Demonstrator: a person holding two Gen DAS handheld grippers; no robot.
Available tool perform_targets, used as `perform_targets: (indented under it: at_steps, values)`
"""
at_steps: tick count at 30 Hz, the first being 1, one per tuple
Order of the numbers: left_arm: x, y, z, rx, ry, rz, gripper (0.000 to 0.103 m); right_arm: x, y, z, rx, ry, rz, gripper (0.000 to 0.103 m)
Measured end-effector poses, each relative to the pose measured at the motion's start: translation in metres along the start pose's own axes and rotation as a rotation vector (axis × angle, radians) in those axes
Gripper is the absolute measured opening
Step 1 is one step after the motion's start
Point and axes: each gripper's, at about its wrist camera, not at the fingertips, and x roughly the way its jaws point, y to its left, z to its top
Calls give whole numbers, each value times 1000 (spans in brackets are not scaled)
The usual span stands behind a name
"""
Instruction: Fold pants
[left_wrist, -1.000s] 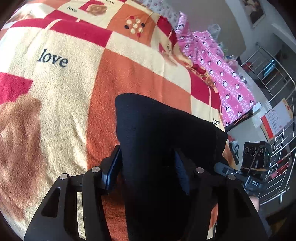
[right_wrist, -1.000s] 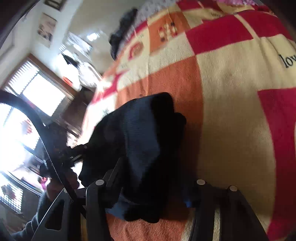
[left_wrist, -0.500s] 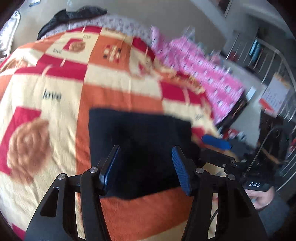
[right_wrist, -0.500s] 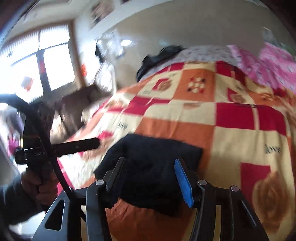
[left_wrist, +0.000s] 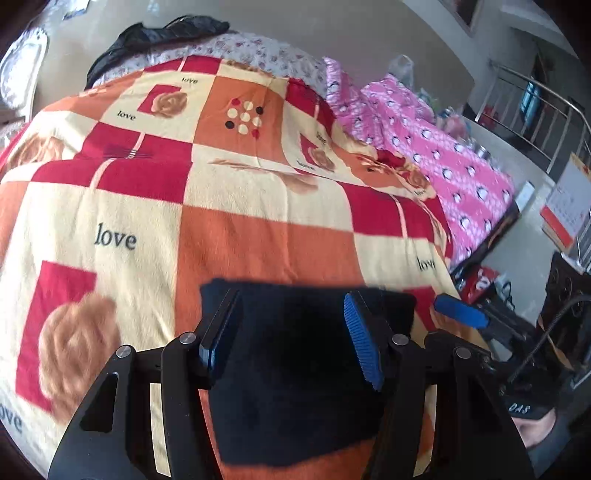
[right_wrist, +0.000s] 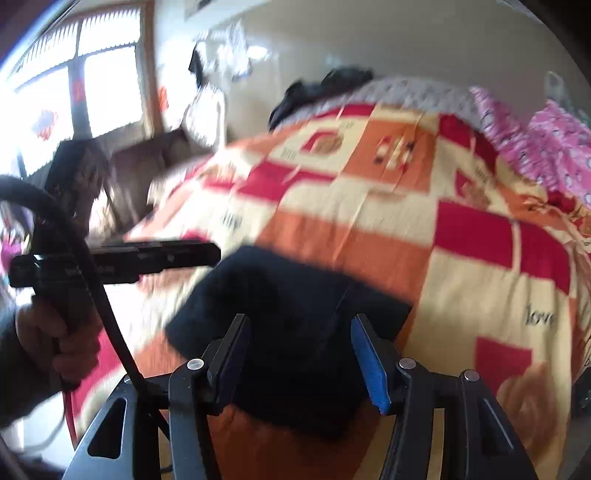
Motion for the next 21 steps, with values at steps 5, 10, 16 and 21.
perform_targets:
  at_steps: [5, 10, 16, 21]
  values:
    - [66, 13, -3, -22, 171, 97, 57, 63, -22, -1, 101, 166, -15, 55]
    - [67, 11, -13, 30, 111, 111, 60, 78, -23, -22, 71, 165, -16, 62]
    - [39, 2, -11, 49, 51, 119, 59, 70, -16, -16, 27, 160, -63, 61]
    - [-29, -20, -37, 106, -66, 63, 60, -1, 7, -9, 14, -38, -46, 61]
